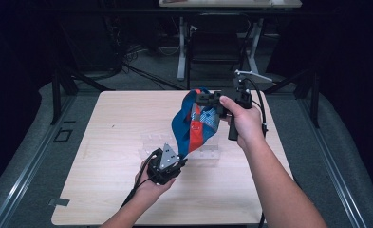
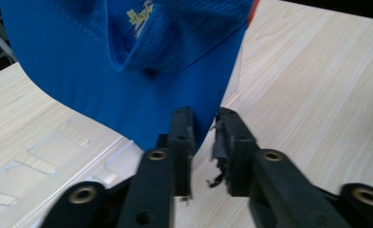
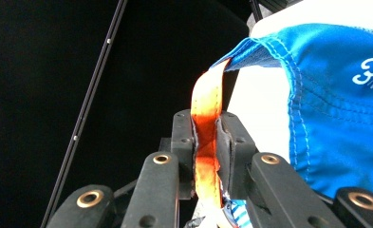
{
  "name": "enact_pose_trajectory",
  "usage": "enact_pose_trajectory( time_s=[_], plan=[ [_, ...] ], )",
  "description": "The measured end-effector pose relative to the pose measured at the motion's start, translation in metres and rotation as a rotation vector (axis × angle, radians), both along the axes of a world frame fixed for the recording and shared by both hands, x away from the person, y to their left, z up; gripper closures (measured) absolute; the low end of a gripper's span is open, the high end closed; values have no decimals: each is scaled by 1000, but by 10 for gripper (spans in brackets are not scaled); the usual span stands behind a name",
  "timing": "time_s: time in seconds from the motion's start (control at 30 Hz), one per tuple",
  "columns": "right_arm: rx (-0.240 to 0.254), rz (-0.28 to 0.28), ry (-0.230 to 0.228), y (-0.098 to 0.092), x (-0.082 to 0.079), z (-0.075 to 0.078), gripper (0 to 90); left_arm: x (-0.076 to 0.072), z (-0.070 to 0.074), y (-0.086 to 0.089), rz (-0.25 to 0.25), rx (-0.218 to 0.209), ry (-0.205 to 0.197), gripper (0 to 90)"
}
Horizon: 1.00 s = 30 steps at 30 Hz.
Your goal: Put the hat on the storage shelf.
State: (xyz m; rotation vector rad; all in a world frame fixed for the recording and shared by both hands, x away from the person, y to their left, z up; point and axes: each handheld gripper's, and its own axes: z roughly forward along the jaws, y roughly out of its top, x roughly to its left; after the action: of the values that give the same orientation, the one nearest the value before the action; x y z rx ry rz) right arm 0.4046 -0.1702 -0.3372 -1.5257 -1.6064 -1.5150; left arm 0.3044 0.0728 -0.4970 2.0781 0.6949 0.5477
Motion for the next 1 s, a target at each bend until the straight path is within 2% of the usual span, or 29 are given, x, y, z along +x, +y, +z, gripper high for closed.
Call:
enact_pose_trajectory(
  time_s=[0.13, 0.37, 0.43, 0.67, 1.0],
  plan=[
    [-2, 4, 1, 0, -1, 0, 782, 1, 1, 8, 12, 15, -11, 835],
    [-4, 6, 2, 1, -1, 0, 782, 3, 0, 20, 29, 4, -28, 872],
    [-6, 6, 4, 3, -1, 0, 782, 6, -1, 25, 32, -11, -25, 876],
    [-10, 10, 10, 6, 1, -3, 782, 9, -5, 27, 31, -11, -12, 880],
    [-14, 0, 38, 5, 5, -19, 781, 14, -14, 33, 37, -37, 21, 883]
  ],
)
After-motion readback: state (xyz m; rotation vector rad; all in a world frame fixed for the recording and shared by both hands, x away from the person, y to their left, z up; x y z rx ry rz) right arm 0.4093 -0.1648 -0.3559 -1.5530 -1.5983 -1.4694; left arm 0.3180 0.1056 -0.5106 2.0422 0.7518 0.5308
